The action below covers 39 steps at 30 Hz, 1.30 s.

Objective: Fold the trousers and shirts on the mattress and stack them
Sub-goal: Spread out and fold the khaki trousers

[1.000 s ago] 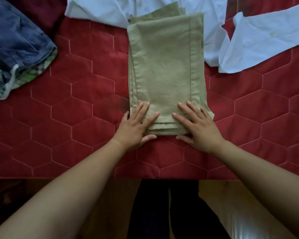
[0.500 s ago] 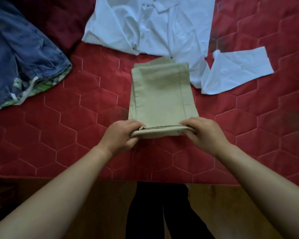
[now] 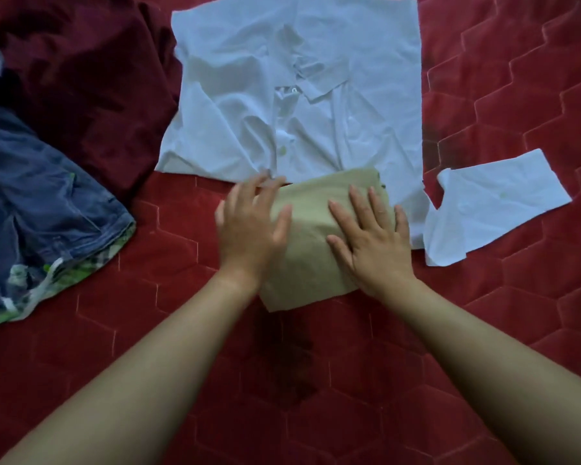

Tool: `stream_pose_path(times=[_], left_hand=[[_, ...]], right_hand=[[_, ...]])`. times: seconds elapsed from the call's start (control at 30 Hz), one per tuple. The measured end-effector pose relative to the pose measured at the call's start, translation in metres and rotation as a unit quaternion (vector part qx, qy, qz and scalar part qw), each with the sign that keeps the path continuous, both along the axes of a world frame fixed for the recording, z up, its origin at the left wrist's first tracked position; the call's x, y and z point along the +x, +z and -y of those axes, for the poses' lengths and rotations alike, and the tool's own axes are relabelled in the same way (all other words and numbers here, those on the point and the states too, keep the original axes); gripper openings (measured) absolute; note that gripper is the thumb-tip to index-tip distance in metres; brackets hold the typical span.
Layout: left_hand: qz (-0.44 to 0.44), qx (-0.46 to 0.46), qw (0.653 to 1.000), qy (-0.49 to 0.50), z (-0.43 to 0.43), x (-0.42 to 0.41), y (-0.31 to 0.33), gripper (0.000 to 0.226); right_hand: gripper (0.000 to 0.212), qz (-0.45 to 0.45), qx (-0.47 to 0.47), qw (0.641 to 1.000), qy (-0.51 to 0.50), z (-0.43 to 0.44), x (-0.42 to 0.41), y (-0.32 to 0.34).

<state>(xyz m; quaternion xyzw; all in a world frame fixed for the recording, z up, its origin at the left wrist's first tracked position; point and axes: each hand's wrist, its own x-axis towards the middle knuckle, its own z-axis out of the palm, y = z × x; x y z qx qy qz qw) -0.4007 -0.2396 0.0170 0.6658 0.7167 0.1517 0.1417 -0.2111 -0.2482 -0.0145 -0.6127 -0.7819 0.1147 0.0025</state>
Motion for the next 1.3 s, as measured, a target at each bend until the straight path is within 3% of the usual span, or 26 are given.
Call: stream_pose_path(times=[0.1,0.2,0.43,0.57,0.67,0.73,0.87,1.1,1.3], left_hand=[[-0.077,-0.066,0.991,-0.089,0.021,0.025,-0.032,0.050],[-0.069,-0.119,0.988,-0.072,0.024,0.027,-0.064,0.053],[-0.080,-0.061,0.990,-0.100,0.006,0.024,-0.108,0.053],[-0.071,-0.075,0.990,-0.093,0.005,0.025,-0.101,0.052],[-0.035,-0.098,0.994,-0.041,0.014,0.028,-0.095,0.054],[0.009,-0.104,0.992,0.065,0.024,0.031,-0.091,0.063],[0.125,-0.115,0.948,0.268,0.031,0.040,-0.080,0.086],[0.091,-0.213,0.944,0.234,0.031,0.035,-0.074,0.076],[0.125,-0.177,0.951,0.221,0.046,0.021,-0.046,0.070]], right_hand=[[0.059,0.014,-0.013,0.999,-0.031,-0.010,-0.002,-0.023],[0.055,0.011,0.017,0.998,-0.055,-0.010,-0.001,-0.037],[0.056,-0.032,0.005,0.996,-0.088,-0.014,0.000,-0.063],[0.055,-0.056,-0.007,0.994,-0.091,-0.015,-0.002,-0.056],[0.046,-0.138,0.010,0.974,-0.179,-0.009,0.007,-0.051],[0.047,-0.214,-0.007,0.944,-0.251,0.000,0.017,-0.048],[0.058,-0.278,-0.094,0.915,-0.276,0.009,0.022,-0.045],[0.057,-0.255,-0.113,0.927,-0.252,0.010,0.017,-0.038],[0.048,-0.292,-0.181,0.888,-0.305,0.033,0.017,-0.027]])
